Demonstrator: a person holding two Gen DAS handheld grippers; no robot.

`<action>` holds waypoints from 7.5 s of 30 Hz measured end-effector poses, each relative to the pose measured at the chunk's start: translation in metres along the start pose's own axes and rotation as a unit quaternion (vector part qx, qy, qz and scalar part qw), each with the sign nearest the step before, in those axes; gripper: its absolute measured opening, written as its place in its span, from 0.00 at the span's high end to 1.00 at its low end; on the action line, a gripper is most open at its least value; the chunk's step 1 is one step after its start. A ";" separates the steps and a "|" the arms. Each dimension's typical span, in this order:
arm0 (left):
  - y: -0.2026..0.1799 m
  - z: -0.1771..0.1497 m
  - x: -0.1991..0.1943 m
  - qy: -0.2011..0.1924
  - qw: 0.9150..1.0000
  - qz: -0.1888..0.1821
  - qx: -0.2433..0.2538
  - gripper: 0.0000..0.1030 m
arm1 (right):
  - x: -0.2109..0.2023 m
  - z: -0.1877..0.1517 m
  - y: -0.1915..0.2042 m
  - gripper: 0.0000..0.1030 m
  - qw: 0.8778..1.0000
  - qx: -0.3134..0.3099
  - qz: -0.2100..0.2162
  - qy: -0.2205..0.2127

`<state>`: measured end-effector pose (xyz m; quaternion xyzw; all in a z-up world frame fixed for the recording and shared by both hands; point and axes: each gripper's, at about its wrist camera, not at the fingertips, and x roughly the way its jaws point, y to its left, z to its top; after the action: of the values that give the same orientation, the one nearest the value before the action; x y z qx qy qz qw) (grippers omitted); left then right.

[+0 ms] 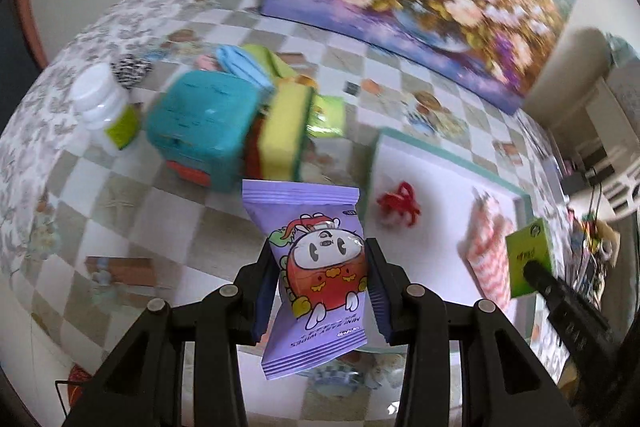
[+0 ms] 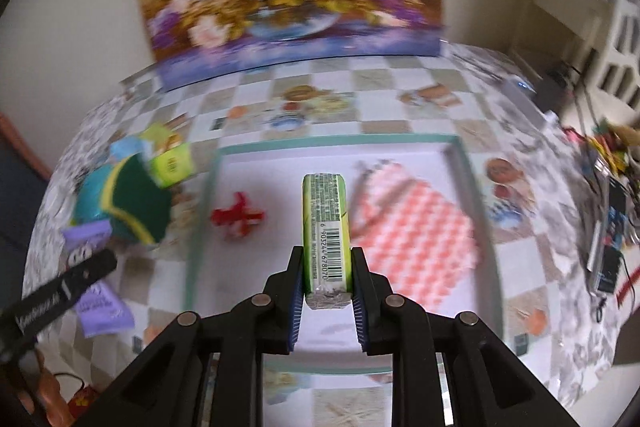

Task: Organize soft objects
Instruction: 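Carry the purple packet and green tissue pack into the white tray, then open both tools to release the packet and tissue pack in the tray, then move both tools back toward the teal box and yellow sponge, then grasp the yellow-green sponge with the right tool while the left tool grasps the blue face mask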

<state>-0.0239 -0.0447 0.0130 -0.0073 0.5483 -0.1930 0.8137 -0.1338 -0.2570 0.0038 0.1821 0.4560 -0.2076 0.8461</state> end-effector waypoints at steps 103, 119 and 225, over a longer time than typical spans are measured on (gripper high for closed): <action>0.041 0.011 0.009 0.030 0.997 0.066 -0.041 0.04 | 0.026 -0.014 0.050 0.15 0.998 -0.039 0.000 0.042; 0.108 0.033 -0.007 -0.007 0.988 0.082 -0.127 0.04 | 0.043 0.002 0.114 0.15 0.995 -0.044 0.091 0.026; 0.071 0.196 0.120 0.131 0.984 0.105 -0.061 0.25 | 0.039 0.115 0.070 0.70 0.998 -0.006 0.061 -0.009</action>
<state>0.2124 -0.0567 -0.0319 0.0262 0.6584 -0.0719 0.7488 0.0015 -0.2622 0.0385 0.2027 0.4374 -0.1547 0.8624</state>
